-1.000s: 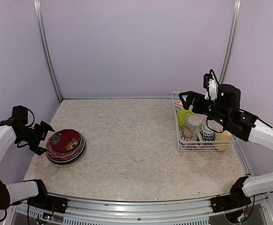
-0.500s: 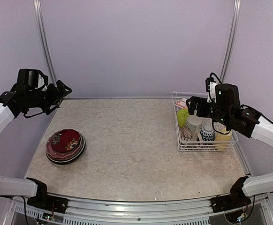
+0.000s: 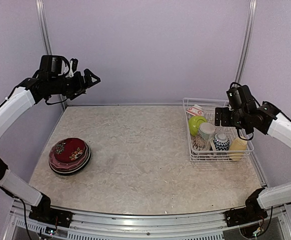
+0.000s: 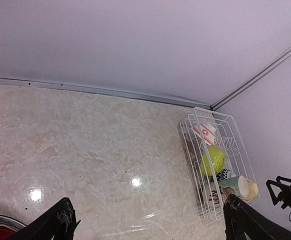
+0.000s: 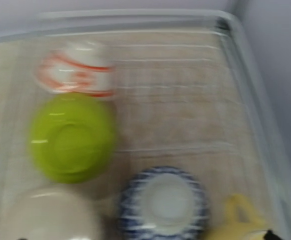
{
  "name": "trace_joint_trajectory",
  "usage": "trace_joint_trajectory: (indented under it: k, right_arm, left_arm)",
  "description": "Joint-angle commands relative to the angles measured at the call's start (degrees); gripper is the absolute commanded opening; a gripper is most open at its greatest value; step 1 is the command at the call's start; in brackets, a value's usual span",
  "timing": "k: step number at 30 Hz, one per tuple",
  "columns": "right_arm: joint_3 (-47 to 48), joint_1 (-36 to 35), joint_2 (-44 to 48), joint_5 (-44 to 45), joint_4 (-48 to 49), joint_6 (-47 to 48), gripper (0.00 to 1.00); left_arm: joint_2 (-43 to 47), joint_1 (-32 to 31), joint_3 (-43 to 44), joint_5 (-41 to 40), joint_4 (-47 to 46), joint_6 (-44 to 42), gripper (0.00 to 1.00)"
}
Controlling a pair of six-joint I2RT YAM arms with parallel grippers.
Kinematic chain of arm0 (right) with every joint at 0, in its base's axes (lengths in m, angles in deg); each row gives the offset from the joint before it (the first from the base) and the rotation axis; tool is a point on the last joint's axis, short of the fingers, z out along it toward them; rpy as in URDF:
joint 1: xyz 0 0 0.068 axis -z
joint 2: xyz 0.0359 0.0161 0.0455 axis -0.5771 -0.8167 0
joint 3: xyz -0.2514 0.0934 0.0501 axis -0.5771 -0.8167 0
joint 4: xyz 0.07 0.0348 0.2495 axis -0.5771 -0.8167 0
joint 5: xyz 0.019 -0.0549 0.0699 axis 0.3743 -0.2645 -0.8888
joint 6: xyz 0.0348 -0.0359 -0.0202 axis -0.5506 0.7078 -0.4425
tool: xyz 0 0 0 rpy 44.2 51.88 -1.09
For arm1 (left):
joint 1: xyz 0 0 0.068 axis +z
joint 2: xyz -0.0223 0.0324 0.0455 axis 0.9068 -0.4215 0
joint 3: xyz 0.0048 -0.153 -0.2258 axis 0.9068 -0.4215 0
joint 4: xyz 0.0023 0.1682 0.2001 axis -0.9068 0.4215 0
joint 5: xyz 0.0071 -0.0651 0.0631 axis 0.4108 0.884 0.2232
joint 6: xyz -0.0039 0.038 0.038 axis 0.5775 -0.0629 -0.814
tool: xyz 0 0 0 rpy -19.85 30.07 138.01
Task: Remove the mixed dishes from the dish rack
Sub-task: Grab the cup from the dish rack.
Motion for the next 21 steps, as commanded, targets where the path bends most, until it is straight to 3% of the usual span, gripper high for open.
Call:
trace_joint_trajectory:
  k: [1,4,7,9,10,17,21]
  right_arm:
    - [1.2,6.6,-1.8,-0.9,-8.2,2.3,1.00]
    - [0.5,9.1,-2.5,-7.3,-5.5,3.0,1.00]
    - [3.3,12.8,-5.5,-9.5,-9.3,2.6,1.00]
    - [5.2,13.0,-6.6,-9.9,-11.5,3.3,1.00]
    - [4.8,13.0,-5.8,-12.3,-10.3,4.4,1.00]
    - [2.9,12.9,-4.9,-30.0,-1.0,7.0,1.00]
    - [1.0,12.1,-7.9,-34.3,2.7,6.6,1.00]
  left_arm:
    - [-2.3,0.0,0.6,3.1,-0.8,-3.4,0.99]
    - [-2.2,-0.2,-1.5,3.9,-1.3,-6.2,0.99]
    - [-3.1,0.1,-1.5,4.6,-0.5,-8.0,0.99]
    - [-3.3,2.4,-1.3,12.2,-0.1,-4.5,0.99]
    - [-3.1,3.2,-1.7,15.4,-0.8,-4.3,0.99]
    - [-1.6,3.5,-2.8,16.5,-1.1,-3.8,0.99]
    - [-2.7,3.5,-2.8,19.1,-1.5,-3.0,0.99]
